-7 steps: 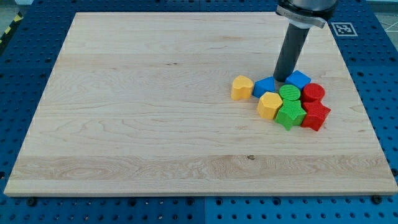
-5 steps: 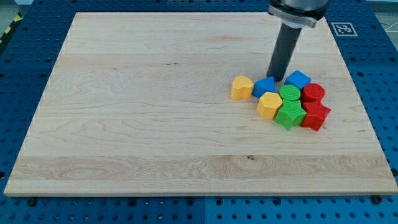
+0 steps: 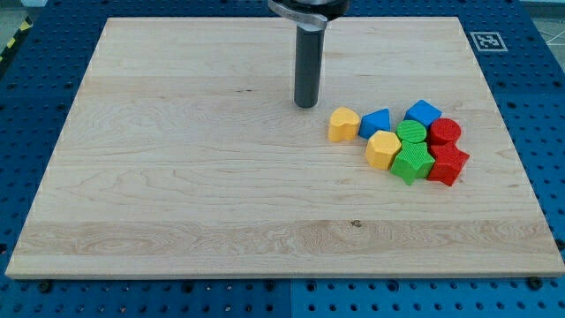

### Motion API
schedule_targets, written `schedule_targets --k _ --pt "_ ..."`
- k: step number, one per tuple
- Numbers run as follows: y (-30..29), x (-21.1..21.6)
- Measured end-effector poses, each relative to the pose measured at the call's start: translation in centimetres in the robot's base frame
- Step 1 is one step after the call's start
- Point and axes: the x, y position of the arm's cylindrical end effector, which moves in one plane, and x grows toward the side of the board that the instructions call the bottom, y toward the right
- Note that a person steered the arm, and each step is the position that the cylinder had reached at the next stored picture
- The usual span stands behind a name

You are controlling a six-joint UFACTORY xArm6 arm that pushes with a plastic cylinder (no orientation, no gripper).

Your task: Push the yellow heart closer to the yellow hexagon

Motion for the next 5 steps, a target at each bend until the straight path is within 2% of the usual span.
schedule_targets --k 1,5 --pt "0.2 2.4" --pt "2.0 3.4"
